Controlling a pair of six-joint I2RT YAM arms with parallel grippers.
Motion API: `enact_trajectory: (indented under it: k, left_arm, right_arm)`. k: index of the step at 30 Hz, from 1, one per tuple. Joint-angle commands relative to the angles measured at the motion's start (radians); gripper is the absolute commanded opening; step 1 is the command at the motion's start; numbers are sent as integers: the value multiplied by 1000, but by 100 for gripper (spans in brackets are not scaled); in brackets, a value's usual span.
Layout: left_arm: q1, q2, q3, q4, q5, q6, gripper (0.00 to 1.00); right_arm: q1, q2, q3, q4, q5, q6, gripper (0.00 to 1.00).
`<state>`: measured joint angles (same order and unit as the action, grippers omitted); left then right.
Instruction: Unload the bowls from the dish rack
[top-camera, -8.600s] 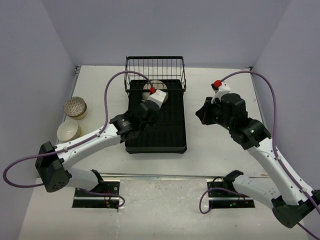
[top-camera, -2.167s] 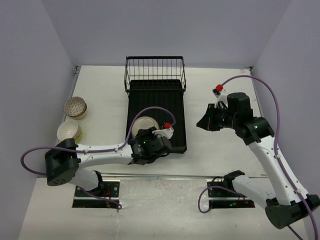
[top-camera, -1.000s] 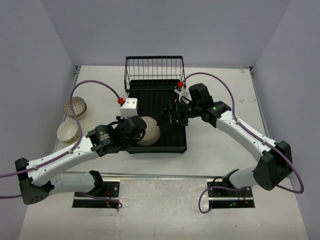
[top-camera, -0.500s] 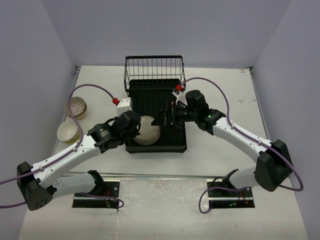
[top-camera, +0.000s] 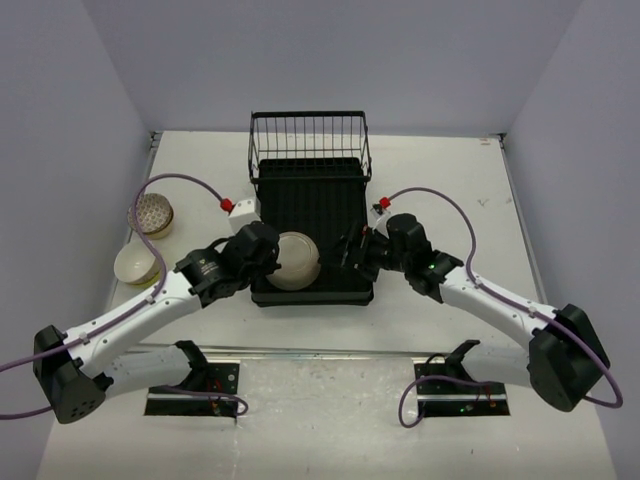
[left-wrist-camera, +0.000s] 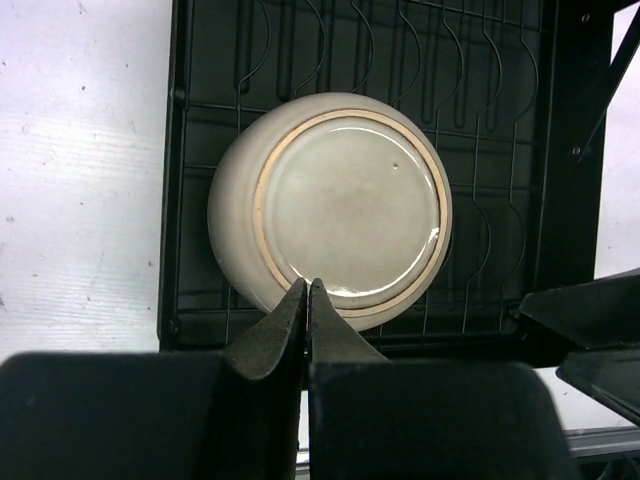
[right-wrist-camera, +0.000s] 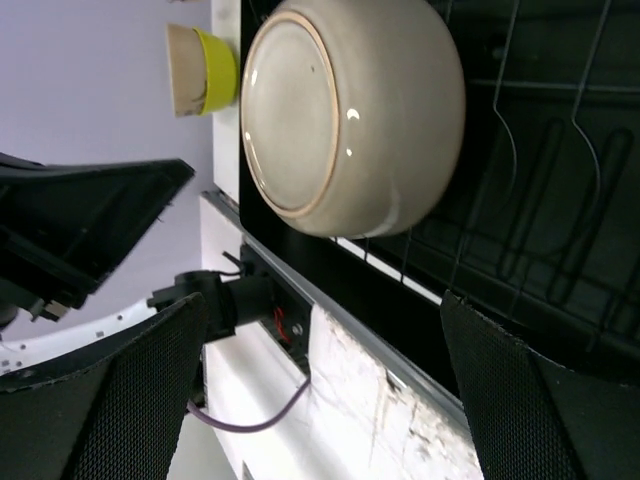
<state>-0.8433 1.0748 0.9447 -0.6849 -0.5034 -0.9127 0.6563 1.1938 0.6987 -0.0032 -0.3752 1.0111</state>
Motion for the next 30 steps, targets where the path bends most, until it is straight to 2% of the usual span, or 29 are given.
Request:
enact_trajectory:
  k: [1, 9, 19, 21, 23, 25, 29, 30]
  left_arm:
    - [27, -39, -24, 50, 25, -77, 0]
    - [84, -133, -113, 110, 92, -184, 0]
    - [159, -121, -158, 199, 163, -207, 1]
    - [168, -104, -158, 215, 183, -203, 5]
    - [174, -95, -153, 211, 180, -204, 16]
    - [181, -93, -153, 209, 174, -201, 17]
    - [193, -99, -155, 203, 155, -201, 30]
    - [196, -102, -155, 199, 152, -201, 31]
  right_arm:
    - [6, 45, 2, 153, 15, 49, 99]
    - [17, 177, -24, 310, 41, 156, 99]
    - [23, 268, 58, 235, 78, 115, 99]
    - [22, 268, 64, 224, 84, 112, 99]
    - [22, 268, 70, 212, 94, 106, 99]
    - [23, 270, 87, 192, 99, 95, 99]
    - [23, 279, 105, 166, 107, 80, 99]
    - [23, 282, 111, 163, 107, 77, 99]
